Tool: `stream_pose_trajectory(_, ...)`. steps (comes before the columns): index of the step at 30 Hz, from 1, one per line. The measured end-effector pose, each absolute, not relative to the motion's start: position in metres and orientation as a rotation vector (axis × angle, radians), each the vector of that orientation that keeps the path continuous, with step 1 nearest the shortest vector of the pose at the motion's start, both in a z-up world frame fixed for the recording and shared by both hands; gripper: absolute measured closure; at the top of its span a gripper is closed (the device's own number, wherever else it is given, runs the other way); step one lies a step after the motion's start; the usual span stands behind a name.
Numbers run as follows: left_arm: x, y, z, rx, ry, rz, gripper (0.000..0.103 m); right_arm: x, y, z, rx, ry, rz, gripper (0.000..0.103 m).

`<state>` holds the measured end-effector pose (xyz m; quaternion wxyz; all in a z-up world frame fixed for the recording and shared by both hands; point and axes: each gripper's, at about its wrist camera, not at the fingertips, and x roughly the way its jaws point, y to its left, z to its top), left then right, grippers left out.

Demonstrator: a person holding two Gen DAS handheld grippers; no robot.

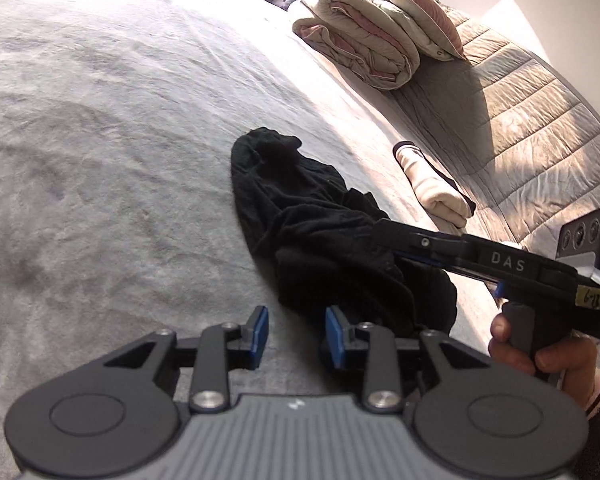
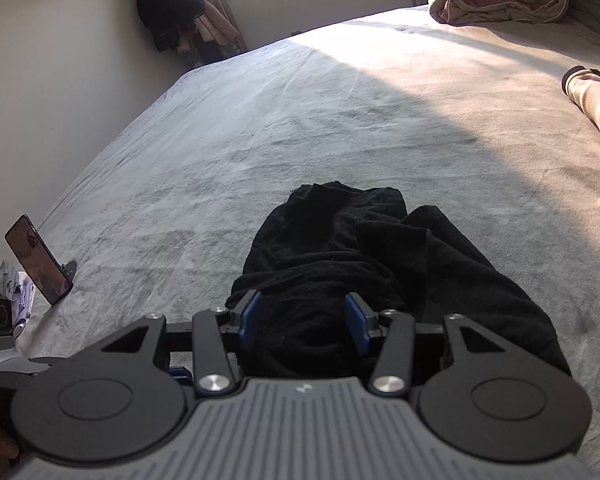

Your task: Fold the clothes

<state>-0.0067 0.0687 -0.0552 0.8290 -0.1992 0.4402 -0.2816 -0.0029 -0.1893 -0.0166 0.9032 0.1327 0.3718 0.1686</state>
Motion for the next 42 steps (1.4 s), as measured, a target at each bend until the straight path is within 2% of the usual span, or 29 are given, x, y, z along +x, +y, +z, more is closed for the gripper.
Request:
stream_pose_trajectory(3,-0.002,0.072,-0.058,-0.436,0.921,-0.577,0.058,-0.003,-0.178,-0.012,0.236,0.741,0.400,0.052)
stream_pose_trajectory(11,0.010,0.072,-0.065,-0.500,0.924,-0.557,0.053,0.001,-0.150,-0.025,0.065,0.753,0.422,0.053)
stream_pose_trajectory(12,0.011,0.071,-0.065,-0.505,0.924,-0.557,0.052,0.001,-0.149,-0.027,0.041,0.755,0.409,0.061)
stream_pose_trajectory(13,0.012,0.069,-0.065,-0.510,0.925,-0.558,0.051,0.001,-0.150,-0.029,0.026,0.755,0.399,0.080)
stream_pose_trajectory(14,0.014,0.068,-0.065,-0.516,0.926,-0.558,0.050,0.002,-0.151,-0.030,0.024,0.758,0.395,0.090)
stream_pose_trajectory(16,0.016,0.066,-0.065,-0.525,0.927,-0.558,0.048,0.001,-0.155,-0.029,0.036,0.747,0.383,0.097)
stream_pose_trajectory(29,0.025,0.039,-0.065,-0.501,0.936,-0.569,0.044,-0.017,-0.222,0.005,0.124,0.596,0.204,0.098)
stream_pose_trajectory(42,0.030,0.018,-0.069,-0.464,0.951,-0.572,0.044,-0.024,-0.299,-0.005,0.212,0.646,-0.062,0.099)
